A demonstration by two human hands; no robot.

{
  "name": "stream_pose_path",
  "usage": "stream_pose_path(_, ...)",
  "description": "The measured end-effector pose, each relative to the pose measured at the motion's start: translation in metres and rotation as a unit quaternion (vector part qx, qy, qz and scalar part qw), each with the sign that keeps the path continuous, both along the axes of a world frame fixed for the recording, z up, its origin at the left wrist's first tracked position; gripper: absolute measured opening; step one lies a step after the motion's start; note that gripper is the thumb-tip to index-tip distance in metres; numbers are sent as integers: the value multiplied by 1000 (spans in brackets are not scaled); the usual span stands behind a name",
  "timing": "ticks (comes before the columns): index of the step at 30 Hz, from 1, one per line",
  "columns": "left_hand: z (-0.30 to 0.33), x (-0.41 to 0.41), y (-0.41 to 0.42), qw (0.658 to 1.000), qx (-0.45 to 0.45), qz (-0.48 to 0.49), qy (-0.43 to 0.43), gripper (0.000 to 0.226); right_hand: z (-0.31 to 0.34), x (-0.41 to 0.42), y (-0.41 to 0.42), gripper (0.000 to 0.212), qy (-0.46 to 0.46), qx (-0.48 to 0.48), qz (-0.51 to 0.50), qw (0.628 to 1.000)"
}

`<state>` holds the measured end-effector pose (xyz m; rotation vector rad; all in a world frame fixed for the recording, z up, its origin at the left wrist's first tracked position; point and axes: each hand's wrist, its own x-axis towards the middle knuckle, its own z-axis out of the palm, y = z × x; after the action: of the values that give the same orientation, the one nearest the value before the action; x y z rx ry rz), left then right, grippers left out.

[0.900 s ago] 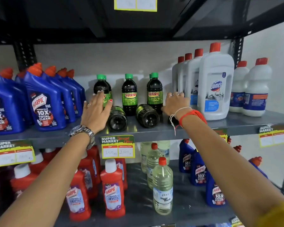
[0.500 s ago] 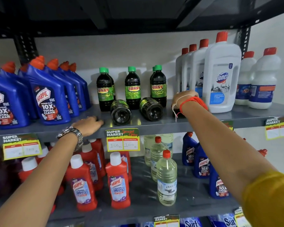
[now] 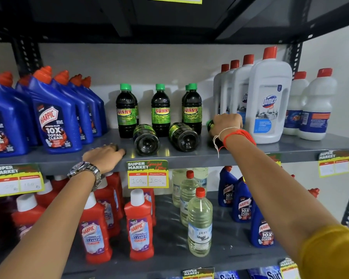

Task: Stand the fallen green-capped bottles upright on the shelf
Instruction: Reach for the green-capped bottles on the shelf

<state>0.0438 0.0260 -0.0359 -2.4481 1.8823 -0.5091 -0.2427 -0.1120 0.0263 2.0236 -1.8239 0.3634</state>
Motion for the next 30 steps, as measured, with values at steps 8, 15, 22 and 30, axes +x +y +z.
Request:
stream_pose_path(8,-1,-4,2,999,3,3,-51,46,9,-12,-12,63,-285,-136,86,945)
stream_pose_path(15,-2,-1,1,997,11,-6,-79,49,-13,-5,2,83,-464,-202,215,835)
stream_pose_path(22,-3,1,-1,995,18,-8,-99,52,-42,2,5,86,-508,-218,246,797)
stream_pose_path(30,-3,0,0,995,17,-2,-97,52,-41,6,9,109,-444,-197,131,864)
